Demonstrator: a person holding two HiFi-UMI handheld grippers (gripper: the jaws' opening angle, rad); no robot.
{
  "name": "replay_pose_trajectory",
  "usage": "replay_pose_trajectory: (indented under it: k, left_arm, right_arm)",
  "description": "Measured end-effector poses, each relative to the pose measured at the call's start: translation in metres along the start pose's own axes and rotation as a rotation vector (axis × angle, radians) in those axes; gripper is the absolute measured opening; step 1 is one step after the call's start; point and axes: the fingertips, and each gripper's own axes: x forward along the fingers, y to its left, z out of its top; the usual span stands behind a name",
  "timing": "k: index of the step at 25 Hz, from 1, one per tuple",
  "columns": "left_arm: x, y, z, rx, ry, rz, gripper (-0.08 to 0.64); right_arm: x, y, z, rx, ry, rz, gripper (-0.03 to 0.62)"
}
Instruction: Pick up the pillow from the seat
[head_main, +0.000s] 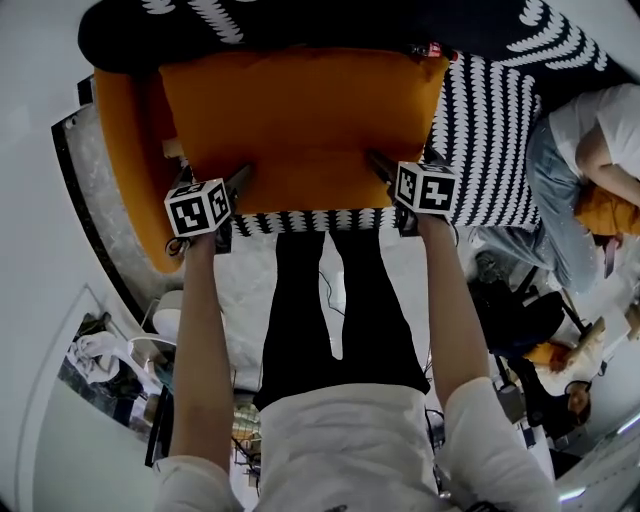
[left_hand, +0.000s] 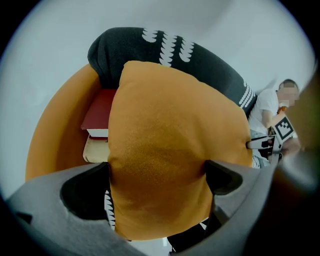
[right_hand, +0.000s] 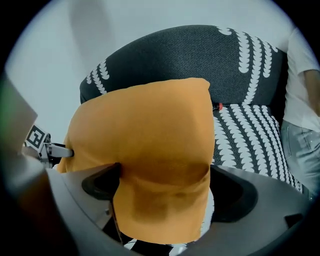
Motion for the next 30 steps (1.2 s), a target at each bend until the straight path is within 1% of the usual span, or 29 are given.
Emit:
replay_pose_trajectory:
  k: [3, 6, 9, 13, 16, 20, 24, 28, 29, 30]
  left_arm:
    - [0.006, 0.004, -0.002, -0.019, 0.031, -0.021, 0.597]
    - [0.016, 0.004, -0.004, -0.042, 0.047, -0.061, 0.598]
    - [0.020, 0.005, -0.006, -0.044, 0.050, -0.101, 0.597]
    - [0.021, 0.007, -0.008, -0.040, 0.043, -0.141, 0.597]
    - [0.025, 0.003, -0.008, -0.043, 0.039, -0.143, 0.597]
    - [0.020, -0.001, -0.004, -0.048, 0.007, -0.158, 0.597]
    - [0.012, -0.002, -0.003, -0.060, -0.024, -0.168, 0.595]
    - [0.015, -0.003, -0.006, -0.061, -0.019, -0.166, 0.591]
    - [0.015, -0.005, -0.007, -0.062, -0.016, -0.167, 0.583]
    - [0.015, -0.007, -0.007, -0.063, -0.016, -0.168, 0.551]
  right_arm:
    - [0.004, 0.000, 0.003, -0.035, 0.019, 0.018, 0.511]
    - [0.012, -0.005, 0.001, -0.039, 0.034, 0.039, 0.529]
    - [0.017, -0.005, 0.000, -0.037, 0.040, 0.065, 0.532]
    - [0.022, 0.001, 0.000, -0.035, 0.017, 0.111, 0.534]
    - [0.028, -0.002, -0.001, -0.032, -0.006, 0.159, 0.534]
    - [0.027, -0.001, 0.002, -0.029, -0.017, 0.205, 0.533]
    - [0.020, 0.002, 0.006, -0.023, -0.043, 0.208, 0.532]
    - [0.019, 0.003, 0.002, -0.029, -0.029, 0.209, 0.531]
    - [0.019, 0.004, 0.001, -0.031, -0.020, 0.209, 0.530]
    - [0.019, 0.004, 0.001, -0.033, -0.012, 0.207, 0.528]
